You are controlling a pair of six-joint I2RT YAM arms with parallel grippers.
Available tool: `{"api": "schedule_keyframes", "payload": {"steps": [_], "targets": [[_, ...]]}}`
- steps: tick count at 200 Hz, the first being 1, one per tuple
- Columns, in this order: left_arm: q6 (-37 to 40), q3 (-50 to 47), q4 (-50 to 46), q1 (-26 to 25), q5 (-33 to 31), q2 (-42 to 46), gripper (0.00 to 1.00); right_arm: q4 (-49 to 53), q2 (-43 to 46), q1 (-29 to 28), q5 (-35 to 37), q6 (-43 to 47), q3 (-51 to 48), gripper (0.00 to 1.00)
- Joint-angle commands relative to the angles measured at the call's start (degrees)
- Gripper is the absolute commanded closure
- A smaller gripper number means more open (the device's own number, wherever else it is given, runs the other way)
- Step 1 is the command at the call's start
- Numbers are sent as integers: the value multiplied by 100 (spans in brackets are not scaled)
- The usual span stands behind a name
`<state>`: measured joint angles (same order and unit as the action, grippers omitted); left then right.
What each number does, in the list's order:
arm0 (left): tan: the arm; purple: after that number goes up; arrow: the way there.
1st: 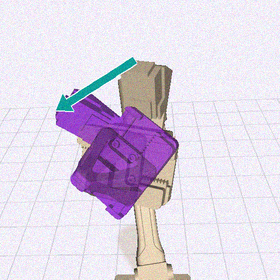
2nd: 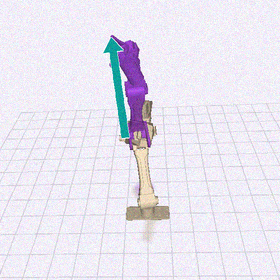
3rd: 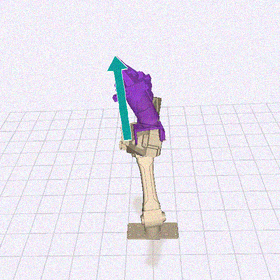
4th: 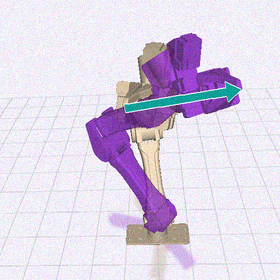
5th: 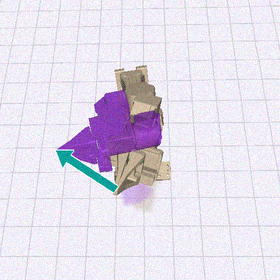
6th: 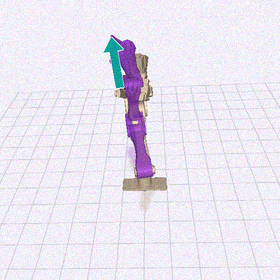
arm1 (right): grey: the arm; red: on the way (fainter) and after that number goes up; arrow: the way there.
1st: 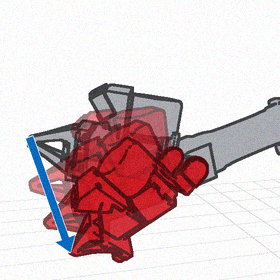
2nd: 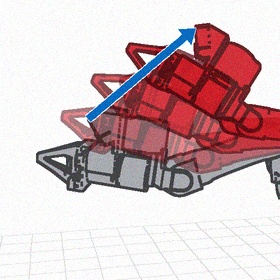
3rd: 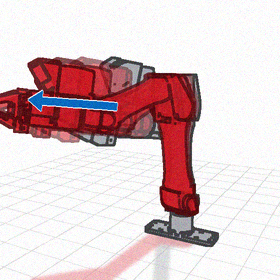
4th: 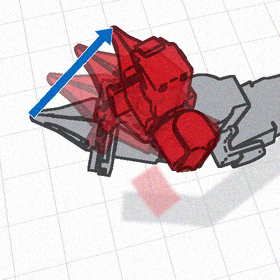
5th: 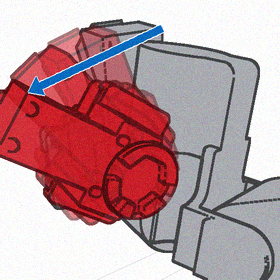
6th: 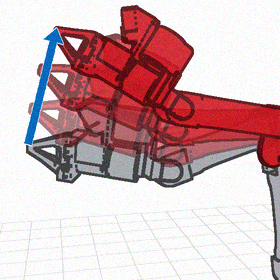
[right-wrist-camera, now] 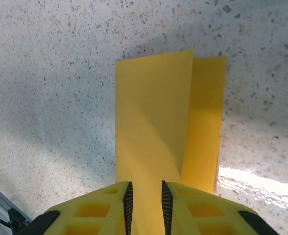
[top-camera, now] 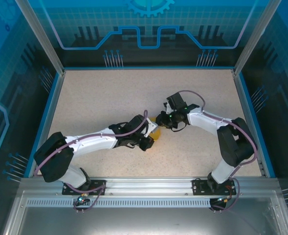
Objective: Fold a paper plane with a square sheet of paper (pick it up from the middle)
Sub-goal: Third fold the triangle at the center of the table.
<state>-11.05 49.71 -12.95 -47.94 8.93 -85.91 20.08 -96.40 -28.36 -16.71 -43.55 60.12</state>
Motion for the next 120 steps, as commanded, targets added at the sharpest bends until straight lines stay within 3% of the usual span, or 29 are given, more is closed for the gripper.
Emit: {"api": "schedule_keyframes", "payload": {"steps": [1,120], "targets": [[-156,-93,90,152,529,103,100,190,-252,-13,-83,197,277,76],[22,84,-36,809,1436,-500,100,664,-1572,-123,126,579,1160,80]]}}
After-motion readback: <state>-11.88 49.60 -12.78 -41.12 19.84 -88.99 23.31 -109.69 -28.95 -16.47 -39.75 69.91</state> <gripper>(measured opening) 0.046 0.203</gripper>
